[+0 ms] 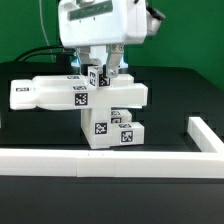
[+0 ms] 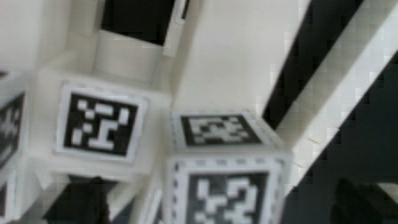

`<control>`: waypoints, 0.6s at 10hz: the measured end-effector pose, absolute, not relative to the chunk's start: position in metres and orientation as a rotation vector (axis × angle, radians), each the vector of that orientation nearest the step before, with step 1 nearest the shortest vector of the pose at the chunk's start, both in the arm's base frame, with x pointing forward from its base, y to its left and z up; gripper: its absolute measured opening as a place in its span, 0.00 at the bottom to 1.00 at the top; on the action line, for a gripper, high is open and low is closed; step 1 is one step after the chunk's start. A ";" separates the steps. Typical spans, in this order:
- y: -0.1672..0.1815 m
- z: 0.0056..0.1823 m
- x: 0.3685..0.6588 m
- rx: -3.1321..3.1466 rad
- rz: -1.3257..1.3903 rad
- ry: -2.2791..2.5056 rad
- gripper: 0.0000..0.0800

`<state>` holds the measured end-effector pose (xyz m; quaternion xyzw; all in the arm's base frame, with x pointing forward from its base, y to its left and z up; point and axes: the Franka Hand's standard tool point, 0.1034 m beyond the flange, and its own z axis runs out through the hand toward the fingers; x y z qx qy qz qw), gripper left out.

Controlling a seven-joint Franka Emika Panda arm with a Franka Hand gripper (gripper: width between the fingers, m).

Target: Assemble chair

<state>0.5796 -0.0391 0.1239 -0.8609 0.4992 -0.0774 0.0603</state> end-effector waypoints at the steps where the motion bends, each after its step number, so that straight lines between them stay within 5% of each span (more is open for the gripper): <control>1: -0.042 0.137 0.583 -2.611 -0.229 1.479 0.81; 3: -0.041 0.167 0.589 -2.598 -0.223 1.437 0.81; 6: -0.041 0.157 0.587 -2.610 -0.221 1.441 0.81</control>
Offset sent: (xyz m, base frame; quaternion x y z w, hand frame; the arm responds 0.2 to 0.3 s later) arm 0.0000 0.0000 0.0000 0.0000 0.0000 0.0000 1.0000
